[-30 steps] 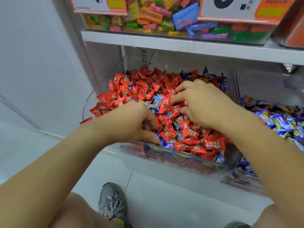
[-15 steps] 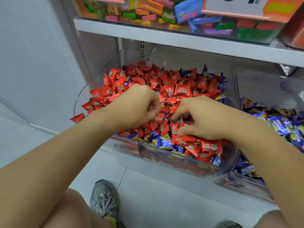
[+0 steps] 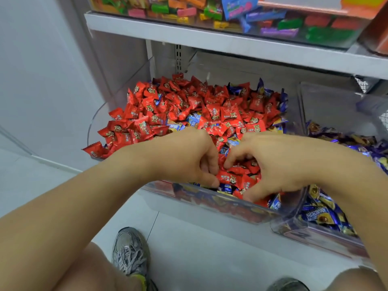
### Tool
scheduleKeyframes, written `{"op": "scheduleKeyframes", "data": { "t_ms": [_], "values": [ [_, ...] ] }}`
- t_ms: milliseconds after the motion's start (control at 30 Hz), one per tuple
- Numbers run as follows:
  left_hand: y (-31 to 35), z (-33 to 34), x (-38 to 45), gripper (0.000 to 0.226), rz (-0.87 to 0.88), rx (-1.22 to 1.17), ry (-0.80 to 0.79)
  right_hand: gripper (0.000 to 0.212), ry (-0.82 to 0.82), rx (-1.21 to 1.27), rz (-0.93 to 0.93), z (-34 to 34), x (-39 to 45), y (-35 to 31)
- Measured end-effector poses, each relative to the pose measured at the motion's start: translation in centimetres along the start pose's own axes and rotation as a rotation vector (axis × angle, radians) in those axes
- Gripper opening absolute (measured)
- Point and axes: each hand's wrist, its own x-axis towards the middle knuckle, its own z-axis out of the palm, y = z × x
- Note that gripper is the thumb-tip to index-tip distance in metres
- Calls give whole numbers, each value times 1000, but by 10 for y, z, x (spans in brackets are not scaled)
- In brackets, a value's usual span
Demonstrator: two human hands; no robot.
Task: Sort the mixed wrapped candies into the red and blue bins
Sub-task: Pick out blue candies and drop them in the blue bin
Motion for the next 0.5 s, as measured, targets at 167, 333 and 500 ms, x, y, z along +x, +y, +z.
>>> {"op": "scheduleKeyframes", "data": {
  "t_ms": [167, 333, 500],
  "values": [
    [-1, 2, 3, 38, -46, 111, 4, 44, 43, -103, -21, 10, 19, 4],
    [1, 6, 5, 42, -48, 131, 27, 37, 249, -1, 19, -14, 34, 25],
    [4, 7, 8, 45, -64, 119, 17, 52, 366, -28, 69, -22, 25, 38]
  ]
}}
